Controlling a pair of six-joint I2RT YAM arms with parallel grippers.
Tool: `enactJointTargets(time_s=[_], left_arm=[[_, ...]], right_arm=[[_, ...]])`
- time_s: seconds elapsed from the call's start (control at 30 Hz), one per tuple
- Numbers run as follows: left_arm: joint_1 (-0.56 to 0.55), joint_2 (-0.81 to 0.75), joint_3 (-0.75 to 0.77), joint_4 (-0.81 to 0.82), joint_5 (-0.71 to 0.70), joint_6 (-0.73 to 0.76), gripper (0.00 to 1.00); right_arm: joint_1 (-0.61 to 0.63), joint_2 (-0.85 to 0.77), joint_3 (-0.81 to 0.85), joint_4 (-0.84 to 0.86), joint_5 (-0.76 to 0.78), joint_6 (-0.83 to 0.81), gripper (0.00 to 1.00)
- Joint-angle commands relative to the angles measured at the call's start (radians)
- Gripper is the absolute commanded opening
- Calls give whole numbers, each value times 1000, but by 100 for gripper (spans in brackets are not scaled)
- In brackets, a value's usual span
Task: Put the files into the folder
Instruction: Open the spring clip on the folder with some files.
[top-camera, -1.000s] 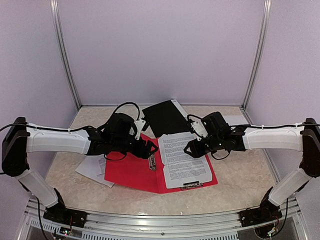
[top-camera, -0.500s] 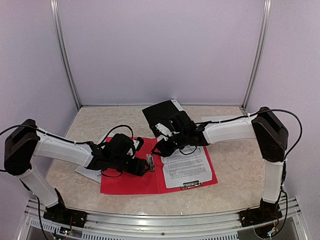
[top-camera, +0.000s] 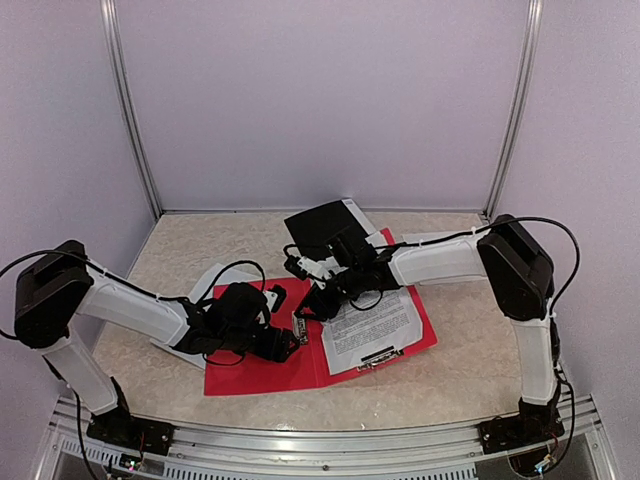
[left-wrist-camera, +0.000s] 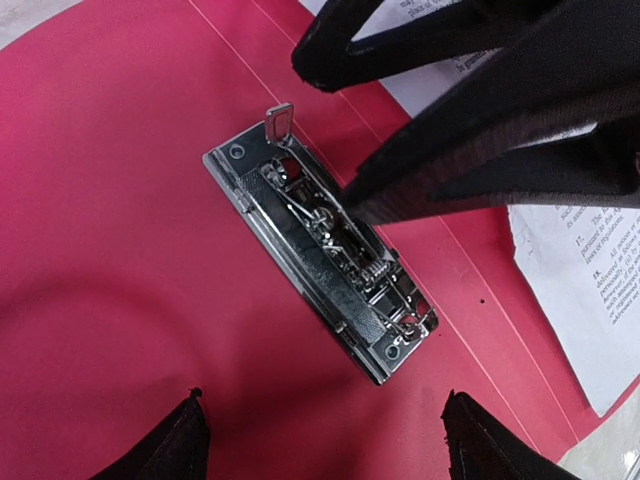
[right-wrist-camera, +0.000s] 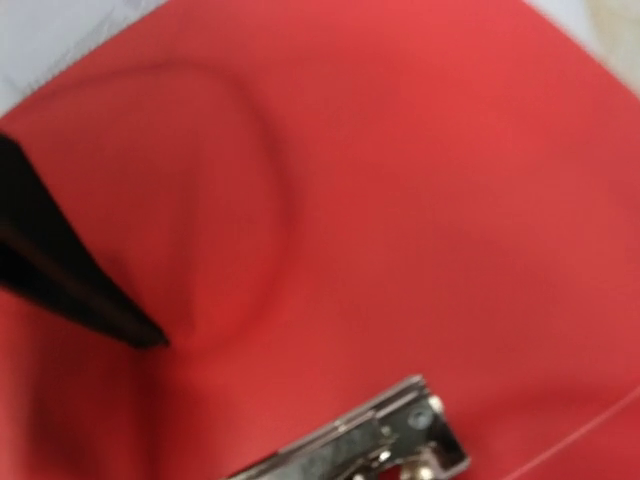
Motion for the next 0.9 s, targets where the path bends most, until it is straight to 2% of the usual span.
enactJointTargets(time_s=[0.0, 0.47, 0.87], left_arm=[[-8, 1, -31, 29, -16, 25, 78], [-9, 0, -23, 5, -34, 42, 78], [-10, -2, -23, 1, -38, 45, 77]], right_arm=[[-9, 39, 20, -54, -64, -89, 43], [-28, 70, 73, -85, -25, -144, 39], [-36, 140, 188, -199, -35, -247, 35]])
